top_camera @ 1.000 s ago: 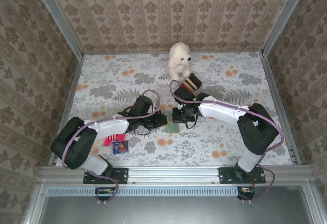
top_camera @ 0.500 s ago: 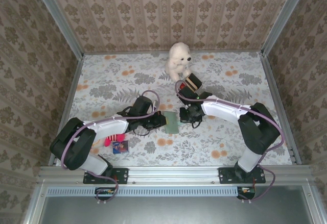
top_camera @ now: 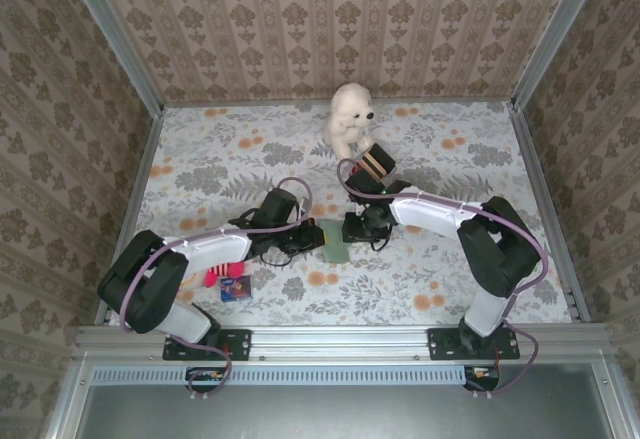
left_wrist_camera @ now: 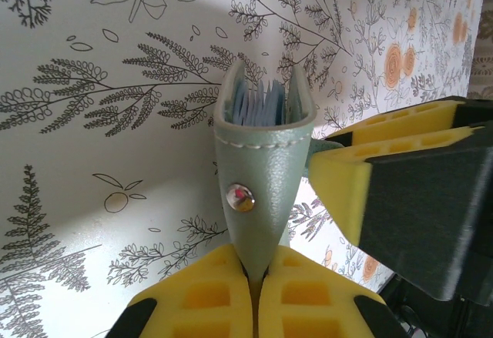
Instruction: Take the credit cards out of the card holder
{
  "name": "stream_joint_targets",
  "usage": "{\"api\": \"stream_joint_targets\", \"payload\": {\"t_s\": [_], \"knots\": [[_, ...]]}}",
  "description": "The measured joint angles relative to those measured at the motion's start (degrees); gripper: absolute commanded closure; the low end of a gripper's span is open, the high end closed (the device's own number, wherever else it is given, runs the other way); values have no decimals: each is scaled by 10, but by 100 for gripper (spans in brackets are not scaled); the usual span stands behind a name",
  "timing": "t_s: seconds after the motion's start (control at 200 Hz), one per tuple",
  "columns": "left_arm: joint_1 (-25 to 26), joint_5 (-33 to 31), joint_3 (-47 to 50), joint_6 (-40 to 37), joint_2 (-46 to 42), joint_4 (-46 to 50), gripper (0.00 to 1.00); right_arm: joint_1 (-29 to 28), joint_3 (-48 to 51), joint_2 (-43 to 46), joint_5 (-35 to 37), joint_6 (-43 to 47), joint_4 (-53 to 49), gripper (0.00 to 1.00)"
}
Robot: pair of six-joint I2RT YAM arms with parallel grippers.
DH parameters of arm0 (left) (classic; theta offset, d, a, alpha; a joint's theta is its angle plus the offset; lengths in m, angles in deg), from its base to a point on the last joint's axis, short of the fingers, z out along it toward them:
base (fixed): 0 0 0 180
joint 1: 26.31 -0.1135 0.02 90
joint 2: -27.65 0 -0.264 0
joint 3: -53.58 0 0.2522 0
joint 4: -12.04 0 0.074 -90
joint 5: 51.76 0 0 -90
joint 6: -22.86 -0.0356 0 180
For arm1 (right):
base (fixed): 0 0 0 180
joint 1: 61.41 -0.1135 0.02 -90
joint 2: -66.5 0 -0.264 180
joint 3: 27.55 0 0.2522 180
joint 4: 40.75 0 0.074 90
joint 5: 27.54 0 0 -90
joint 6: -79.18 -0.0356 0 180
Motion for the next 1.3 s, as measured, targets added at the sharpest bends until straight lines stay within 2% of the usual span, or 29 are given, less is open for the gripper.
{"api": "stream_joint_targets", "payload": {"t_s": [0.13,0.215,0.38,0.525,0.77,0.79,0.815,0.84,1.1,1.3], "knots": [[0,0,0,0,0,0,100,0,0,-7,-7,2,1,78],[0,0,0,0,0,0,90,0,0,-12,-10,3,11,83],[0,-7,-9,-8,0,28,63,0,-1,-18,-8,4,21,91],[-2,-29,-32,-28,-6,85,35,0,-1,-12,9,13,20,92],[-31,-70,-59,-52,-57,165,16,0,-4,68,26,38,-24,92],[-34,-73,-60,-53,-60,170,13,0,-5,75,25,40,-27,92],[-36,-79,-62,-57,-64,179,4,0,-7,82,22,44,-30,92],[-40,-86,-64,-61,-69,189,1,-1,-9,89,18,45,-32,92],[-68,-136,-68,-66,-107,252,0,-21,-30,105,-30,48,-37,92],[-85,-156,-62,-66,-155,267,0,-34,-37,105,-59,41,-17,92]]}}
